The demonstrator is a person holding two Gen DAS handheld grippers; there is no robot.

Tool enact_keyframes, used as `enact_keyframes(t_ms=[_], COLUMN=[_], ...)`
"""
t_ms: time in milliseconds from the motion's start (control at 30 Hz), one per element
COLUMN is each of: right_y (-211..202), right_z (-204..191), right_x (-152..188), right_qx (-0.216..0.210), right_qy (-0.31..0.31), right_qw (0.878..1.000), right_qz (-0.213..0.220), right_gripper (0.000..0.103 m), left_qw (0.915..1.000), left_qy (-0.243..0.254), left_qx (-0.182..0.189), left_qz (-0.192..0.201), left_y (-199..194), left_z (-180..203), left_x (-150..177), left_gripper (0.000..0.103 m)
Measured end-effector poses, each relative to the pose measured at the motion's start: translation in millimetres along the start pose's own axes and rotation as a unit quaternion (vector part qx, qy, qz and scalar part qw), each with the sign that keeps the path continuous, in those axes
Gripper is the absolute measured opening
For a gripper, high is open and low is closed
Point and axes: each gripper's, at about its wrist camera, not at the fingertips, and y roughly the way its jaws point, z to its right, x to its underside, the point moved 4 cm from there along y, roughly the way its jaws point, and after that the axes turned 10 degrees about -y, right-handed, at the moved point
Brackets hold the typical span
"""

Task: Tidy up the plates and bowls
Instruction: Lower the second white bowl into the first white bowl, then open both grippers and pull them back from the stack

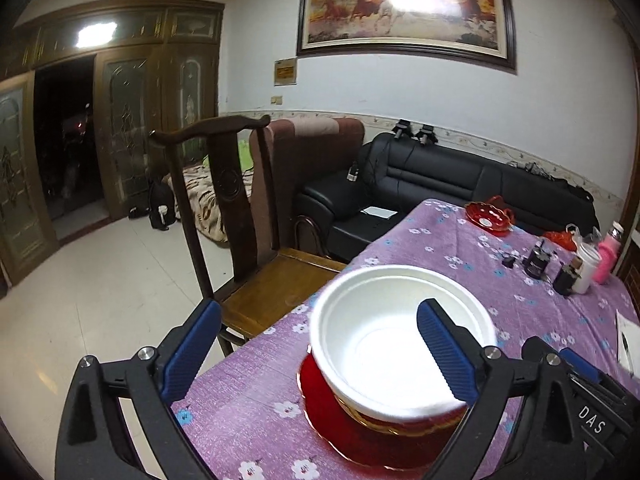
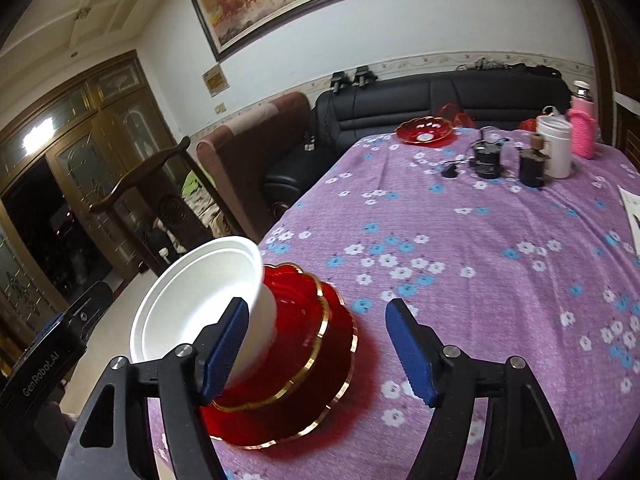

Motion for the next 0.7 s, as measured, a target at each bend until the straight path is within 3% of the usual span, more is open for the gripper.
enact_keyframes(t_ms=[400, 700], right_y=[-43.2, -56.8], right_z=[5.7, 17.0], right_x=[18.8, 25.8], right_qx=[0.041, 0.042], right_qy=[-0.025, -0.016], right_qw=[0.998, 0.998], right_qz=[0.036, 0.044], right_gripper=[0.085, 0.086], left_qw=[0.9987, 0.9981], left_qy=[0.052, 0.060], left_qx=[0.004, 0.006], left_qz=[-0.002, 0.004], left_y=[-26.1, -39.3], left_z=[36.4, 47.1], left_x=[21.5, 26.4], left_gripper=[0.098, 0.098])
